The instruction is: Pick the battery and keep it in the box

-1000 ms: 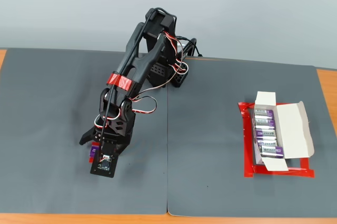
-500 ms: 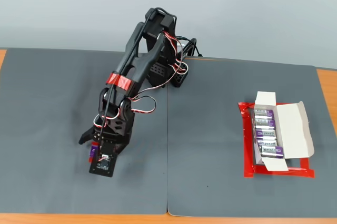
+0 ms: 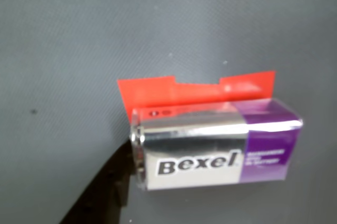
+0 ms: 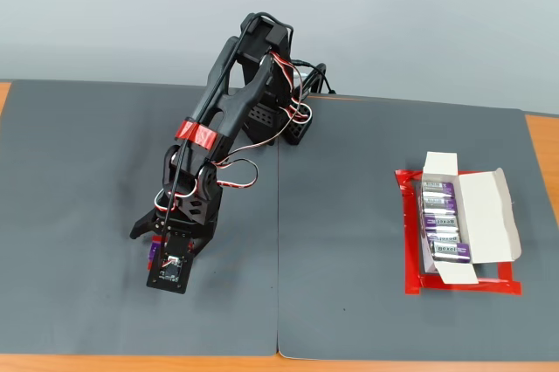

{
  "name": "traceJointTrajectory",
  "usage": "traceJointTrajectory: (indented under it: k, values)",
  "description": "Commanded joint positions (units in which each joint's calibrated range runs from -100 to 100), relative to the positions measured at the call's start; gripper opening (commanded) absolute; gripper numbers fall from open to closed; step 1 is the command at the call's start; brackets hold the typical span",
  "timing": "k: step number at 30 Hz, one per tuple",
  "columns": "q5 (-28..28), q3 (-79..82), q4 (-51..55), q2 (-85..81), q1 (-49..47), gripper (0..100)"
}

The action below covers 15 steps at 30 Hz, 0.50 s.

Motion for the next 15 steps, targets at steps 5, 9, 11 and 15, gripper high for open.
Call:
traceJointTrajectory:
  k: [5,9,11,15]
  values:
    - [-0.2,-2.1,0.3,-0.3,0.3,42]
    - [0.0,-2.1,0.4,-0.3,0.3,36]
    - [0.0,-2.1,0.4,-0.3,0.3,31]
    - [-0.2,-2.1,0.4,-0.3,0.4,26]
